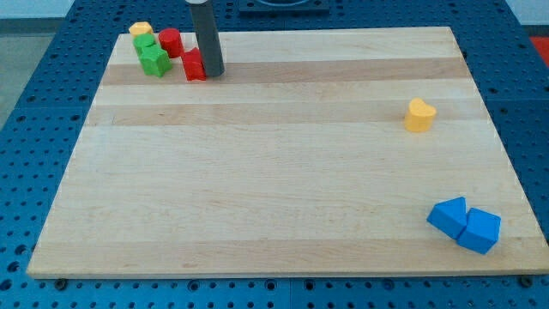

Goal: Push the red star into the green star

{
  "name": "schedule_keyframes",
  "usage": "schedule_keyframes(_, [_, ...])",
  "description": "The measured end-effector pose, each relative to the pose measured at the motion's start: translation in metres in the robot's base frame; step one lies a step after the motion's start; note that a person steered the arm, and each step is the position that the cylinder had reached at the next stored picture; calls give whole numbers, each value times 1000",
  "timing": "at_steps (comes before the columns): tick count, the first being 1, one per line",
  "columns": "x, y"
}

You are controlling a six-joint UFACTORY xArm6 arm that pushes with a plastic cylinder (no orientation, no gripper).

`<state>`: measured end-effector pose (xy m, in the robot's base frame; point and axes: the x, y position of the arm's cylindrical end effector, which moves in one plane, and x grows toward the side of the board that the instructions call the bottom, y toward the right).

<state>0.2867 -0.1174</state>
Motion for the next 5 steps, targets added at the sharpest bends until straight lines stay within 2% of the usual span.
schedule_keyframes(2, [-20, -11])
schedule_keyframes(5, [-20, -27])
